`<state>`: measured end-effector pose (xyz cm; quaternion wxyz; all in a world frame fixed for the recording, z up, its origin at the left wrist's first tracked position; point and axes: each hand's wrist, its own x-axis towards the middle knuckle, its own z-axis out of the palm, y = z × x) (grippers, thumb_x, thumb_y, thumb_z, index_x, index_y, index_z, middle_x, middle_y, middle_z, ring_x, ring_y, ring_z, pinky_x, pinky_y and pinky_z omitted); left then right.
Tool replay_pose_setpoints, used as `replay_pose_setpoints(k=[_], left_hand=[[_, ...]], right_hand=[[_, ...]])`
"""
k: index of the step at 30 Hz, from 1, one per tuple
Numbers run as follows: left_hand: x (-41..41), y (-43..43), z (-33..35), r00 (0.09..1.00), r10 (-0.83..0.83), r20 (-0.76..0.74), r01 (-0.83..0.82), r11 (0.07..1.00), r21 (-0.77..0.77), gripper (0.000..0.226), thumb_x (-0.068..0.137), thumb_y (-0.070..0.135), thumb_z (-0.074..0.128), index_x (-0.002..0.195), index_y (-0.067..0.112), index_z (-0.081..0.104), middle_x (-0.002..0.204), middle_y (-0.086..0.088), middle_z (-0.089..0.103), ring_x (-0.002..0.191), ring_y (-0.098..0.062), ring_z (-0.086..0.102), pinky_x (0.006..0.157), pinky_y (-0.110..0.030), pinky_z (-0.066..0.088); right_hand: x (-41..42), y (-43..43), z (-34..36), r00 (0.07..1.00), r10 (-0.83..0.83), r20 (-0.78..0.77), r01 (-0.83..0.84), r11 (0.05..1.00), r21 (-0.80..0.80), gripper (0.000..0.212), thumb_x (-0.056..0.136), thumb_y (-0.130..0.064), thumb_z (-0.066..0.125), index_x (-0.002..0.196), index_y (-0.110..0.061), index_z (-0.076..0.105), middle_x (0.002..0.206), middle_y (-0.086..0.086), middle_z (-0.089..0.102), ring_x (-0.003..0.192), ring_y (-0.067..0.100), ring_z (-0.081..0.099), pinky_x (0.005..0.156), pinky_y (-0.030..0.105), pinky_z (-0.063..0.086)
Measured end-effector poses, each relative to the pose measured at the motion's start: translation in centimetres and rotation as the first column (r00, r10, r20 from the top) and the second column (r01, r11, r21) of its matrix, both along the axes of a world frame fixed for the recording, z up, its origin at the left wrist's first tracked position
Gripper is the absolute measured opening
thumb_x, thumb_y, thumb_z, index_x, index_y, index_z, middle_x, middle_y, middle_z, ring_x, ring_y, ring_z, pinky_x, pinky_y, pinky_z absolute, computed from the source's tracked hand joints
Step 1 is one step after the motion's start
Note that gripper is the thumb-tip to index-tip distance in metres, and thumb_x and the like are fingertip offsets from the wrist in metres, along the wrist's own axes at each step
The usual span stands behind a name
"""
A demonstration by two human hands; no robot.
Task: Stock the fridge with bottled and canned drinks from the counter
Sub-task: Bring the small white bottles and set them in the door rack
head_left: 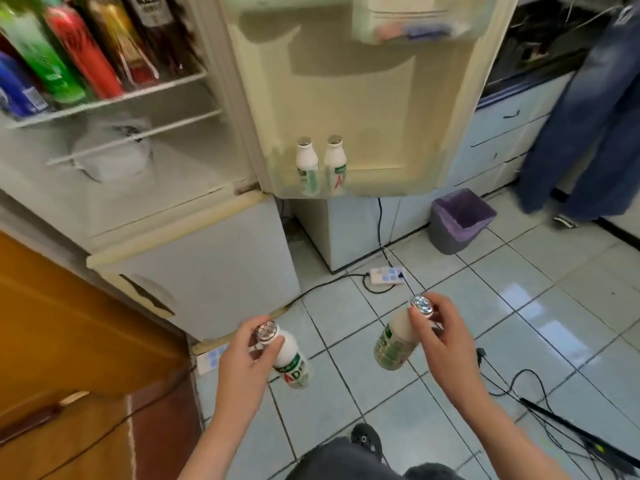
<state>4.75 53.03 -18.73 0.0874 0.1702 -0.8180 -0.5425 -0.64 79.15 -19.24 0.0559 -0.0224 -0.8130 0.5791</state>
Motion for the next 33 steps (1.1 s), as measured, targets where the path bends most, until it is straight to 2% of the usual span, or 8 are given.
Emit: replay_pose_setpoints(k=[5,10,13,15,20,25,28,33], left_hand=[[-7.1,-1.2,2.5,0.995,0.071,-0.074,-0.069,0.997,0.036,0.037,0.088,0.010,0.064,0.101,0.043,0.053,0.104,0.014,0.061,0.097,0.001,0.060,0.073,-0.015,0.051],[-15.4,-3.9,4.5,0.983,0.073,-0.169,-0.070,0.997,0.024,0.039,0.088,0.015,0.063,0.104,0.049,0.053,0.107,0.023,0.060,0.098,0.007,0.059,0.076,-0.006,0.046],[-20.4,-5.4,6.7,0.964,0.058,-0.259,-0.057,0.998,0.011,0.041,0.087,0.015,0.064,0.106,0.051,0.053,0.105,0.032,0.060,0.101,0.007,0.058,0.082,-0.010,0.045],[-23.8,-6.5,8.5,0.934,0.034,-0.357,-0.038,0.999,-0.005,0.040,0.086,0.020,0.066,0.109,0.051,0.055,0.108,0.035,0.060,0.104,0.007,0.058,0.085,-0.010,0.046],[-31.4,-8.7,11.0,0.860,-0.025,-0.510,0.004,0.999,-0.041,0.040,0.083,0.036,0.059,0.119,0.050,0.052,0.114,0.026,0.062,0.108,0.004,0.059,0.089,-0.011,0.046],[-35.6,-8.5,9.1,0.871,-0.102,-0.480,0.014,0.983,-0.184,0.038,0.086,0.039,0.056,0.123,0.034,0.051,0.117,0.011,0.062,0.109,-0.009,0.061,0.094,-0.035,0.050],[-37.0,-8.1,7.5,0.900,-0.133,-0.415,0.036,0.971,-0.235,0.038,0.088,0.032,0.058,0.124,0.019,0.055,0.119,0.001,0.063,0.108,-0.017,0.061,0.091,-0.042,0.052],[-38.7,-8.0,5.0,0.946,-0.176,-0.272,0.077,0.938,-0.338,0.036,0.087,0.016,0.066,0.121,0.008,0.059,0.115,-0.006,0.065,0.103,-0.024,0.063,0.089,-0.039,0.052]], right_hand=[[-8.9,-3.0,2.3,0.998,0.023,-0.063,-0.024,1.000,-0.020,0.014,0.091,-0.027,0.056,0.095,-0.040,0.053,0.090,-0.026,0.060,0.084,-0.007,0.057,0.062,0.009,0.048],[-16.3,-6.1,3.8,0.993,-0.042,-0.109,0.037,0.998,-0.046,0.010,0.091,-0.028,0.056,0.099,-0.034,0.054,0.089,-0.025,0.060,0.083,-0.009,0.057,0.059,0.007,0.045],[-20.0,-7.6,5.3,0.978,-0.124,-0.169,0.117,0.992,-0.051,0.013,0.091,-0.029,0.056,0.103,-0.023,0.056,0.087,-0.025,0.059,0.082,-0.009,0.057,0.058,0.006,0.044],[-22.6,-8.5,6.9,0.954,-0.193,-0.230,0.187,0.981,-0.050,0.013,0.091,-0.033,0.057,0.102,-0.025,0.055,0.088,-0.032,0.058,0.082,-0.009,0.057,0.061,0.005,0.043],[-28.9,-10.4,9.9,0.872,-0.340,-0.352,0.347,0.937,-0.045,0.022,0.086,-0.046,0.051,0.101,-0.030,0.051,0.089,-0.038,0.055,0.085,-0.010,0.054,0.065,0.004,0.043],[-32.7,-11.2,9.5,0.861,-0.366,-0.354,0.396,0.918,0.014,0.021,0.085,-0.049,0.052,0.102,-0.039,0.048,0.093,-0.031,0.056,0.090,-0.002,0.056,0.071,0.024,0.048],[-34.0,-11.1,8.4,0.876,-0.346,-0.336,0.386,0.921,0.058,0.023,0.083,-0.052,0.051,0.103,-0.042,0.047,0.093,-0.030,0.056,0.088,-0.002,0.056,0.070,0.022,0.046],[-35.5,-10.7,6.3,0.934,-0.260,-0.245,0.299,0.944,0.139,0.021,0.083,-0.049,0.053,0.102,-0.046,0.047,0.094,-0.029,0.058,0.090,0.003,0.059,0.072,0.021,0.047]])
